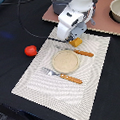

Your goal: Interact with the objects in diverse but meaningful ways.

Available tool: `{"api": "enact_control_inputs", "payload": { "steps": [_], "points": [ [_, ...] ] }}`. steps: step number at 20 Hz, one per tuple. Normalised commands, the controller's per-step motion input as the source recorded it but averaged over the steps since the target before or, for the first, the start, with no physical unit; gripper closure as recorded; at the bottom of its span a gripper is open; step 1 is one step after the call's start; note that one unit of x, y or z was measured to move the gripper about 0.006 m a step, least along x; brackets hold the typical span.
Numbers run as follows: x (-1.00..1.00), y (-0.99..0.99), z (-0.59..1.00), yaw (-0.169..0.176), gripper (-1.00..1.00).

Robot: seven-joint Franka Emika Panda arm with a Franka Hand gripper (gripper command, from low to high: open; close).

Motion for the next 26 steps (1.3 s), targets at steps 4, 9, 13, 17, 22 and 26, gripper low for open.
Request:
{"api": "enact_control_inputs", "payload": {
  "steps": [4, 9, 13, 17, 22, 26],
  "points": [
    [-0.57, 0.22, -0.24, 0.000, -1.00],
    [-0.55, 0.25, -0.23, 0.000, -1.00],
    [-0.41, 0.29, -0.19, 0.000, -1.00],
    [-0.38, 0.26, -0.19, 0.000, -1.00],
    [-0.33, 0.22, -0.17, 0.000, 1.00],
    [-0.28, 0.21, -0.16, 0.000, 1.00]
  ]
}}
